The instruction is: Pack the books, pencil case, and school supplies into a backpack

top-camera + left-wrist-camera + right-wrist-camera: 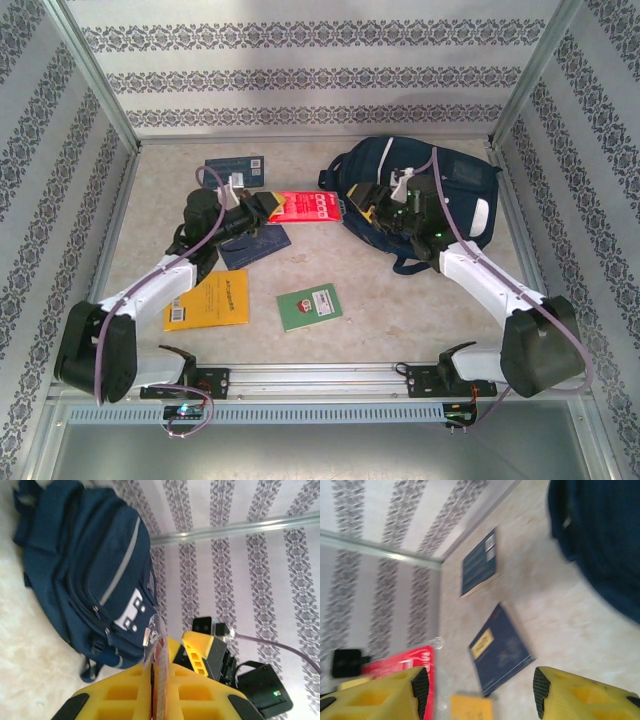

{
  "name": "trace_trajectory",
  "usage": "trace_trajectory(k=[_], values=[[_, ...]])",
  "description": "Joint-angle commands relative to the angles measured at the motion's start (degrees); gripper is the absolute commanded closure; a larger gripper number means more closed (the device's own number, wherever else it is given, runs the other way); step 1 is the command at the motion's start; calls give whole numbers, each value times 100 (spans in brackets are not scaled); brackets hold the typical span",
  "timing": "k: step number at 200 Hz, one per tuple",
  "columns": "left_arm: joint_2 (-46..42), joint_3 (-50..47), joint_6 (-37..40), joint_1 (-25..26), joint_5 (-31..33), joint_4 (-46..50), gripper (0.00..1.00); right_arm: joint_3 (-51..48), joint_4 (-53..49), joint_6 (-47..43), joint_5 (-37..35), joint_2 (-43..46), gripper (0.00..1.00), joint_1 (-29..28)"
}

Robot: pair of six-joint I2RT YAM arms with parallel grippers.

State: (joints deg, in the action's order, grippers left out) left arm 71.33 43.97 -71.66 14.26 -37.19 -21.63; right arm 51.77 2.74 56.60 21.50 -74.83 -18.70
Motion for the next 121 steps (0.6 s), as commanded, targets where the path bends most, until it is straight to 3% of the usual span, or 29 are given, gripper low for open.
trace_trajectory(k=[1,64,121], values=[[-361,392,905,-189,230,1012,89,519,-808,-919,-790,-156,43,197],[-489,691,1611,-288,263,2011,90,2795,-2118,-2459,-831,-2282,49,820],[-437,483,1488,-517,10,1757,90,4116,-2699,-2670,-135,-3739,57,1250]])
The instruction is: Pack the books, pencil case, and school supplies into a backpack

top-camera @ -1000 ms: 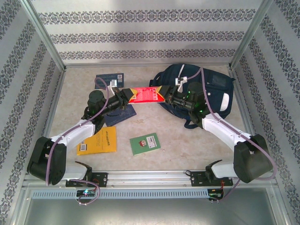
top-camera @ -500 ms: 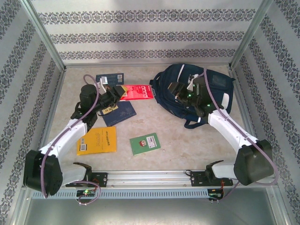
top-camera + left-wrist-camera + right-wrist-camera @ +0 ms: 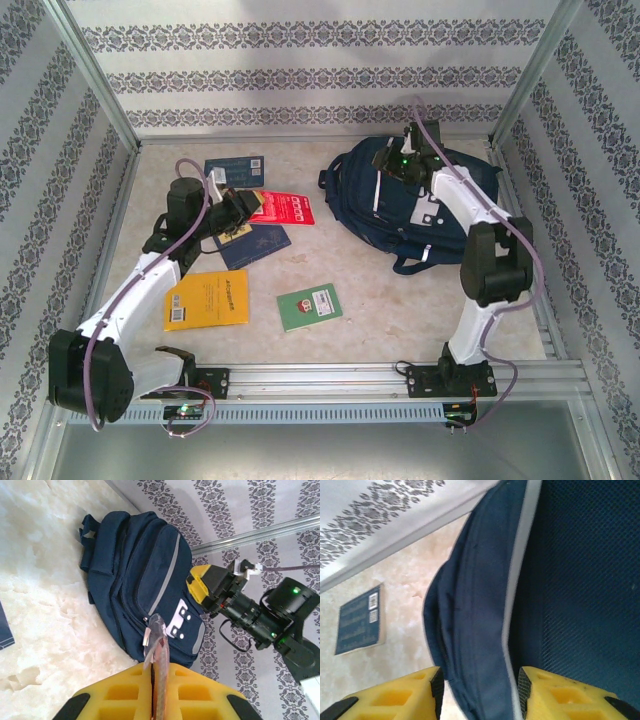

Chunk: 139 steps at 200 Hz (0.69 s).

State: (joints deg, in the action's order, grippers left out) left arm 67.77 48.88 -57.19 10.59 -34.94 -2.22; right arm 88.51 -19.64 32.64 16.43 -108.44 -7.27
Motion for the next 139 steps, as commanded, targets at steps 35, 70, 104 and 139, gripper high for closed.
trace_trajectory(k=[35,70,104,139], values=[[-35,-82,-96,-241,-338,-360,90,857,-494,-238,867,-860,65,43],[15,-107,-163,-277,-423,-468,90,1244,-712,-318,1012,-1253,70,-97],[61,-127,-222,-286,-470,-551,90,1356,-730,-316,1064,-1488,76,-56],[83,-132,-238,-294,-492,-560,90,1402,-882,-455,922,-1572,75,-46]])
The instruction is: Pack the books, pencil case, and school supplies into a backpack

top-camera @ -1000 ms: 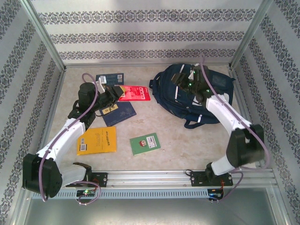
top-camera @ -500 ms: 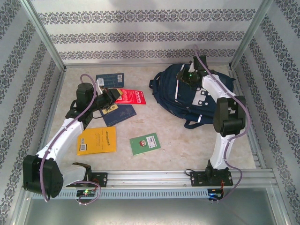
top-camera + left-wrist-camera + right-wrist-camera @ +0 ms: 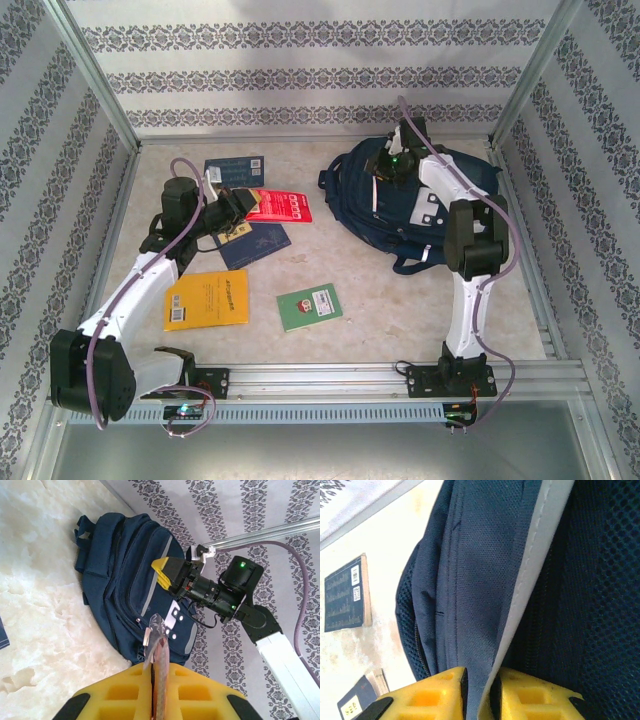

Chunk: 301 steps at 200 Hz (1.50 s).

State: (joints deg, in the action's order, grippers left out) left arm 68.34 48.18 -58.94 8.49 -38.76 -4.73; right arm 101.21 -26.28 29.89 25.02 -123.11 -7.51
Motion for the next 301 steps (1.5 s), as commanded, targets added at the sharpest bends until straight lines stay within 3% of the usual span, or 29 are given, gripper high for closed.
trace_trajectory(k=[1,43,54,83,110,172,277,301], values=[[24,-58,-60,-84,-107,-309,90,130,-218,-182,60,-111,75,-22],[57,-72,-48,-93,-94,-303,90,116,-374,-358,-31,-189,73,-31],[51,-77,-39,-93,-80,-302,90,131,-419,-407,-40,-217,77,-31],[65,-80,-15,-102,-52,-275,90,106,-432,-469,-40,-136,100,-31],[64,-62,31,-102,-26,-217,90,-22,-343,-469,87,249,100,-79],[36,156,165,-102,50,112,90,66,-209,218,2193,1256,100,-15],[507,1402,655,-106,713,1301,93,-1367,1599,1434,3950,2733,100,223],[891,1698,649,-95,572,1179,93,-1480,2064,1787,4215,2901,100,285]])
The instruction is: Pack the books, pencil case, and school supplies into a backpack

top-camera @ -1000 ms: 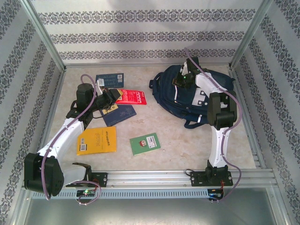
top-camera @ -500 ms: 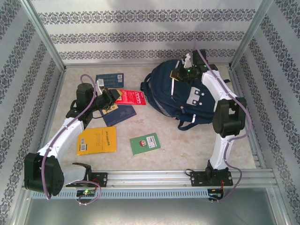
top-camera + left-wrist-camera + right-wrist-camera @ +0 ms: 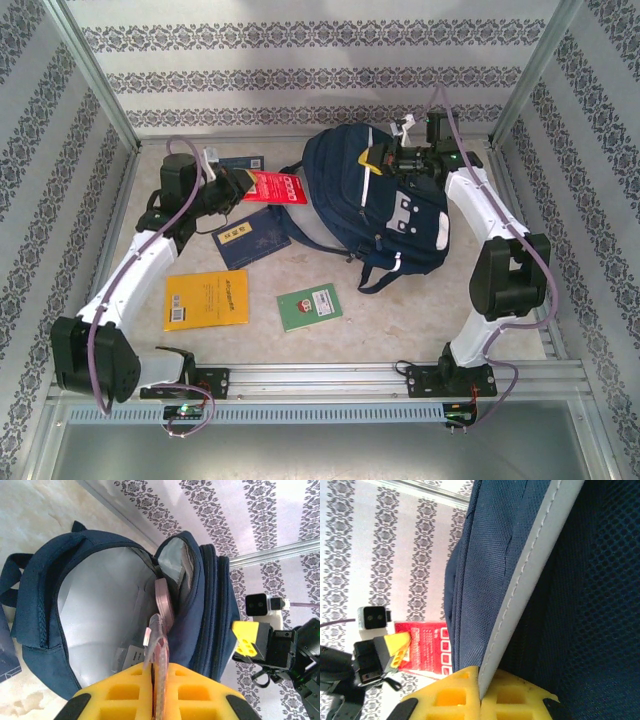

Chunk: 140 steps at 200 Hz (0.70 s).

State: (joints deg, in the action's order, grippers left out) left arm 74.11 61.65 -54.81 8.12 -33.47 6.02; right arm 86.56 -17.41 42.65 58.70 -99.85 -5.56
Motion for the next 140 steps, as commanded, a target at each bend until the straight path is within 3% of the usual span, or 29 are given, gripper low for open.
trace_trajectory(k=[1,64,140], values=[[345,363,230,-61,34,94,93,-16,1191,527,859,578,100,91],[1302,866,272,-47,25,-217,93,-33,1482,848,1082,903,100,134],[2539,1843,423,575,-1382,-1082,93,-210,2444,1473,1303,906,100,130]])
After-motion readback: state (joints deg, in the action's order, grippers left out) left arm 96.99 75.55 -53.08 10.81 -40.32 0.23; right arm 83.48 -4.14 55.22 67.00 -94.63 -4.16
